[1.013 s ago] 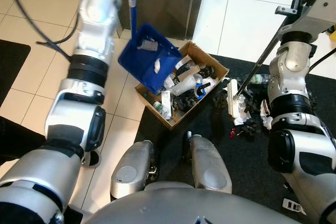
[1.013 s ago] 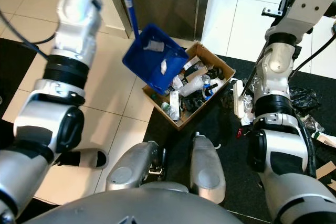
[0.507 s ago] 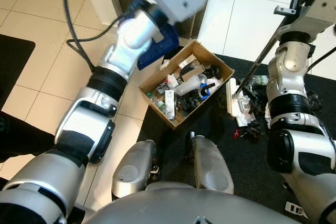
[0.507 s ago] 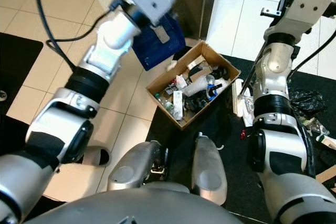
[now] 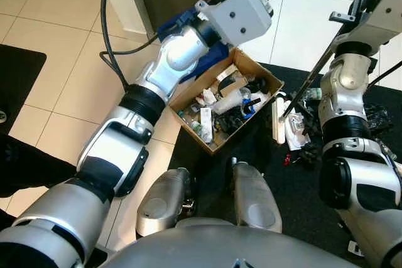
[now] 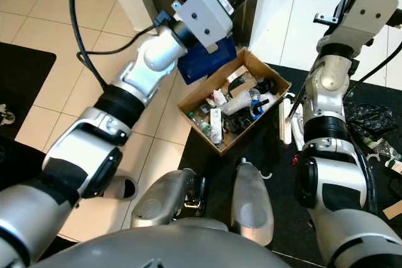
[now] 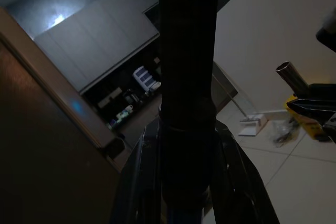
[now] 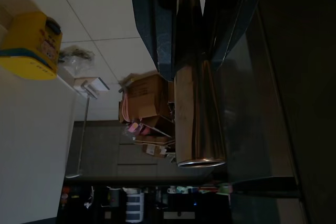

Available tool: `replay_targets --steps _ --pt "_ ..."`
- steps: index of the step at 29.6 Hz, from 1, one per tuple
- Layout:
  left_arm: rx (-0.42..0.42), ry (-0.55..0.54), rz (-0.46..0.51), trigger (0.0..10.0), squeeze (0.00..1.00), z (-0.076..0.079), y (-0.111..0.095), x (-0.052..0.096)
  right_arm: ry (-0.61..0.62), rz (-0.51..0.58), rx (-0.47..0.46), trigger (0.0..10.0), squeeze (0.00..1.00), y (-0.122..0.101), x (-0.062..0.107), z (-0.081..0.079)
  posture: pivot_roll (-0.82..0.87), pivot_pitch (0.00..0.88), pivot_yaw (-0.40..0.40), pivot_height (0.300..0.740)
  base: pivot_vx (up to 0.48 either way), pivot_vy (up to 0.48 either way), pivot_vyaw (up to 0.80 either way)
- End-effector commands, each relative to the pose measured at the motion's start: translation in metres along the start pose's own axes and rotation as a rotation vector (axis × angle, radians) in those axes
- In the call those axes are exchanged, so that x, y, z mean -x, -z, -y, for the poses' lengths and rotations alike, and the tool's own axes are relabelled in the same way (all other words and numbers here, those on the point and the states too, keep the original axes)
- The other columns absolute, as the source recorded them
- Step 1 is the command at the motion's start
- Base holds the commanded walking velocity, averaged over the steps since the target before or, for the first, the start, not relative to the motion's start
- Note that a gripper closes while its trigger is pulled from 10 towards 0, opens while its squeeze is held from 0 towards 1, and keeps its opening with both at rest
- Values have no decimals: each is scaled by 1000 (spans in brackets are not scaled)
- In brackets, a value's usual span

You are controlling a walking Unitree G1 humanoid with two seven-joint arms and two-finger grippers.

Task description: Sweep floor

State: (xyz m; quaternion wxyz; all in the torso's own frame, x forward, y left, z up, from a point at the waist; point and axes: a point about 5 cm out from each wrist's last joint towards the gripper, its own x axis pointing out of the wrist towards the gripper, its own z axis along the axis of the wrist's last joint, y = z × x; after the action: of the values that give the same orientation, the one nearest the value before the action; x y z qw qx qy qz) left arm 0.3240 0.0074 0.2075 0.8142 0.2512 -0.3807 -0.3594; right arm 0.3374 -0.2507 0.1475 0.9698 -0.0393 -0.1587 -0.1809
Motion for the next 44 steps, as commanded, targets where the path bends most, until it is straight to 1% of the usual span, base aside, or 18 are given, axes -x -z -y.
replay_targets --steps 1,3,7,9,12,15,22,28,29,31,32,33,34,36,38,41,42,44 --pt "-108 58 88 10000 0 -2 -11 -1 -9 48 -7 10000 0 -7 -2 -3 83 55 92 740 0 0 0" --pt "-116 90 115 10000 0 7 -14 0 -13 48 -8 10000 0 -8 -3 -5 84 55 92 740 0 0 0" --pt "-97 81 124 10000 0 10 -15 -2 -13 50 -10 10000 0 -8 -4 -6 78 55 94 740 0 0 0" --pt "-94 66 133 10000 0 10 -18 -6 -12 51 -10 10000 0 -9 -4 -5 78 55 94 740 0 0 0" --pt "-89 79 176 10000 0 19 -25 -14 -9 49 -8 10000 0 -8 -2 -5 75 54 100 740 0 0 0" --pt "-86 100 212 10000 0 27 -31 -17 -5 51 -9 10000 0 -8 -2 -4 71 52 107 740 0 0 0" --pt "-98 163 249 10000 0 39 -35 -16 5 51 -9 10000 0 -7 -1 -2 72 52 113 740 0 0 0" --pt "-86 177 273 10000 0 44 -39 -17 6 50 -11 10000 0 -6 0 -3 78 49 119 740 0 0 0" --pt "-65 181 299 10000 0 47 -44 -19 7 49 -12 10000 0 -6 0 -4 79 50 121 740 0 0 0" --pt "24 167 318 10000 0 52 -51 -22 7 48 -15 10000 0 -6 -1 -5 79 49 121 740 0 0 0" --pt "91 139 293 10000 0 52 -50 -23 8 49 -16 10000 0 -7 -1 -5 75 48 124 740 0 0 0" --pt "91 139 293 10000 0 52 -50 -23 8 49 -16 10000 0 -7 -1 -5 75 48 124 740 0 0 0" --pt "135 120 273 10000 0 52 -49 -23 8 49 -16 10000 0 -7 -1 -5 75 48 124 740 0 0 0" --pt "149 118 276 10000 0 52 -50 -22 9 49 -16 10000 0 -7 -1 -5 74 47 124 740 0 0 0" --pt "197 75 251 10000 0 48 -48 -23 13 48 -14 10000 0 -6 -1 -3 74 46 124 740 0 0 0" --pt "153 67 258 10000 0 45 -48 -23 15 47 -12 10000 0 -6 -1 -1 72 43 122 740 0 0 0" --pt "89 86 279 10000 0 43 -47 -20 15 48 -10 10000 0 -6 -1 -1 72 41 119 740 0 0 0" --pt "79 91 280 10000 0 43 -47 -20 14 48 -10 10000 0 -6 -1 -2 72 41 119 740 0 0 0"
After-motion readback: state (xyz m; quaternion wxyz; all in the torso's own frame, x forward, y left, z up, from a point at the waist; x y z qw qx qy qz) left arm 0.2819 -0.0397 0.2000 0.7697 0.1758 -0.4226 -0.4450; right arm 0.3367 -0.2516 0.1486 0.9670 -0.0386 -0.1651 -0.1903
